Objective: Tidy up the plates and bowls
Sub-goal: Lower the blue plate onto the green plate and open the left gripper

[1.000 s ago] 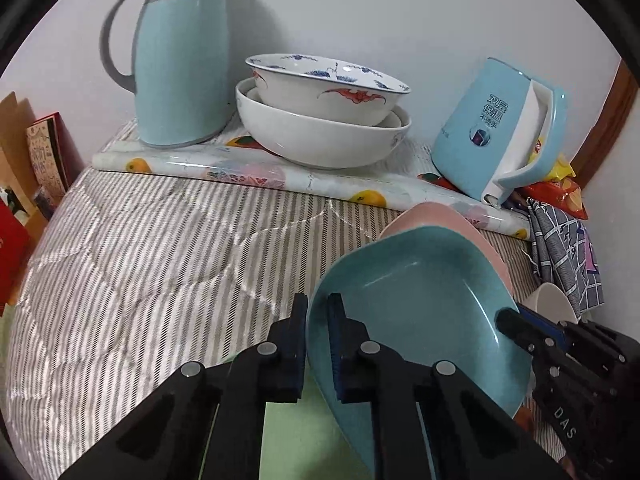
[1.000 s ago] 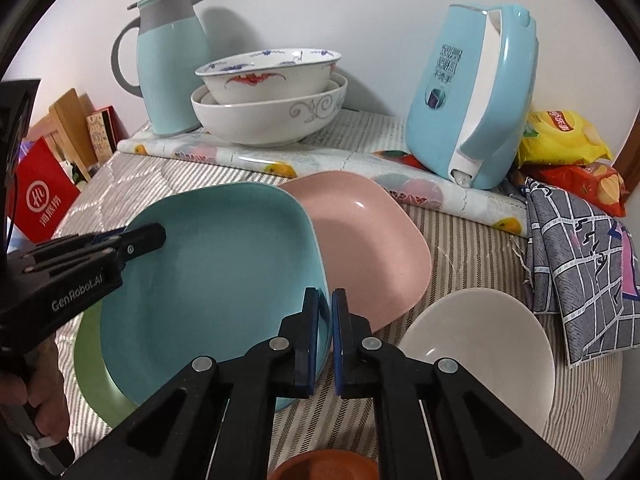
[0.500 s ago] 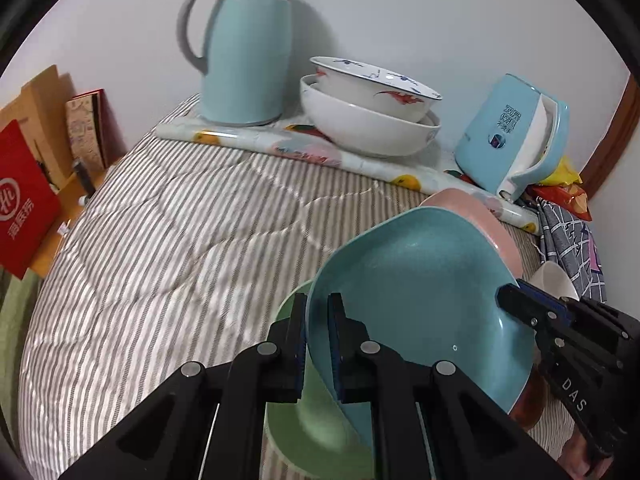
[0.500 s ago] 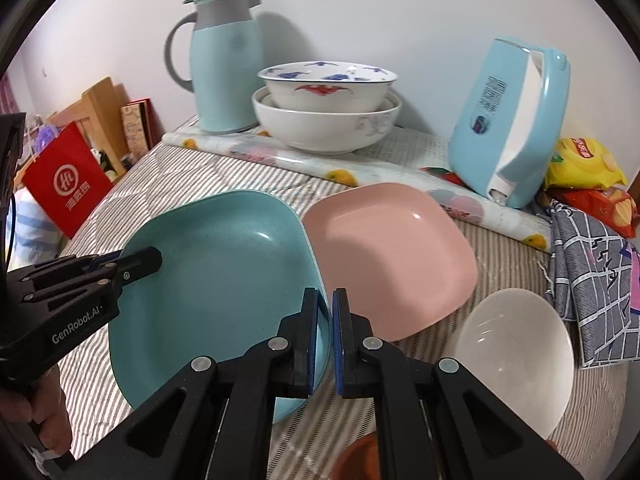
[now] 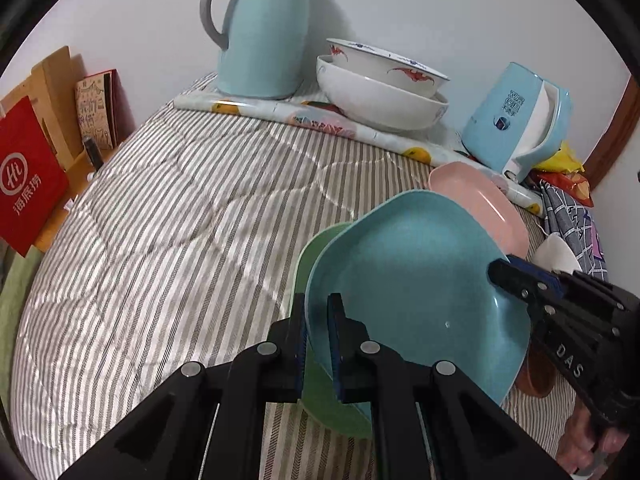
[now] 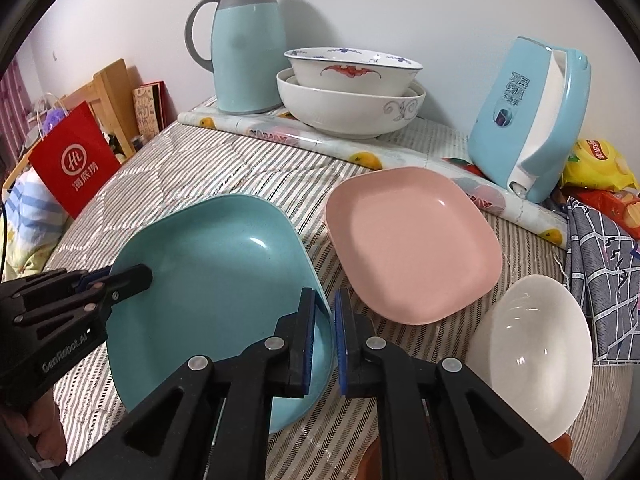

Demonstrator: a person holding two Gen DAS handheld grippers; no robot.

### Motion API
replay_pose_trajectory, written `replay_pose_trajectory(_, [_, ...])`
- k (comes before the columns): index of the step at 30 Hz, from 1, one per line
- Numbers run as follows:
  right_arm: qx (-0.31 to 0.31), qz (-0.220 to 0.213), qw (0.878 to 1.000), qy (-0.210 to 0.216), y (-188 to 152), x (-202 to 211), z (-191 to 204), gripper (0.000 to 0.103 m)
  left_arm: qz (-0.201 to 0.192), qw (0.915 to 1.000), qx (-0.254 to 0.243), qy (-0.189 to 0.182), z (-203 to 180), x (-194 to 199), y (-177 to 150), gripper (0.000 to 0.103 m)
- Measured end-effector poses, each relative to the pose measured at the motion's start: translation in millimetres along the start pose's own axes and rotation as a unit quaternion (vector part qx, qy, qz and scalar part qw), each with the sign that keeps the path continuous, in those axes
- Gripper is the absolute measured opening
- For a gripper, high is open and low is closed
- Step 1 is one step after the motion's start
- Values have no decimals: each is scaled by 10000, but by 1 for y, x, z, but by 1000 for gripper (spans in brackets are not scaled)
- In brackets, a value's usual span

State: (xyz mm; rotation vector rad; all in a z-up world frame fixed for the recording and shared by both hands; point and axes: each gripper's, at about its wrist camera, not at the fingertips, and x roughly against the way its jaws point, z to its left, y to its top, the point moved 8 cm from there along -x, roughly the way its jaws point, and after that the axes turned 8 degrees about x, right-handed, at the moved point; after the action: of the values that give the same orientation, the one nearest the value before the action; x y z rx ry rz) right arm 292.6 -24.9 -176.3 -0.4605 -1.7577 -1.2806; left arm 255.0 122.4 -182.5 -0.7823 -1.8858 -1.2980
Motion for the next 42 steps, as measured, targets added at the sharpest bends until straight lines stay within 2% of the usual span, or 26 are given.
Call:
replay_pose_trajectory(11, [291, 52, 9995, -144, 10, -11, 5, 14, 98, 9997, 129, -187, 6, 3, -6, 12])
replay_pose_trajectory(13, [290, 28, 9995, -151, 10, -9, 5, 20, 105, 9996, 147, -220, 7, 5, -6, 14])
replay_pose_trajectory(15, [222, -56, 9995, -204, 11, -3, 1, 36, 93, 9996, 201, -195, 9, 7, -6, 14])
replay_pose_trajectory(17, [157, -102, 9996, -207, 9, 4, -2, 43, 75, 9995, 242, -183, 12, 8, -7, 14])
replay_pose_trajectory(22, [-13, -88, 9997, -243, -5, 19, -8, 43, 73, 9994, 271, -197, 13, 11, -10, 17])
replay_pose_trajectory(28, [-155, 75, 9998, -70, -24, 21, -1, 40, 93, 9993, 267, -228, 7, 14, -18, 18])
replay_pose_trajectory(29, [-148, 99, 9998, -50, -26, 20, 2, 36, 75, 9995, 213, -202, 5, 15, -19, 19])
replay_pose_trajectory(32, [-179, 121, 9997, 74, -27, 14, 8, 13, 66, 9998, 131, -146, 3, 18, -22, 22])
replay_pose_trajectory(39, [-173, 36, 9998, -38, -16, 5, 11, 9, 56, 9999, 122, -71, 14, 25, -23, 24])
replay_pose_trajectory(40, [-144, 19, 9998, -127, -13, 4, 10, 9, 48, 9999, 122, -58, 16, 26, -23, 27])
replay_pose_trajectory(42, [-137, -5, 9998, -167, -10, 3, 9, 9, -19, 9999, 142, -48, 19, 29, -22, 41])
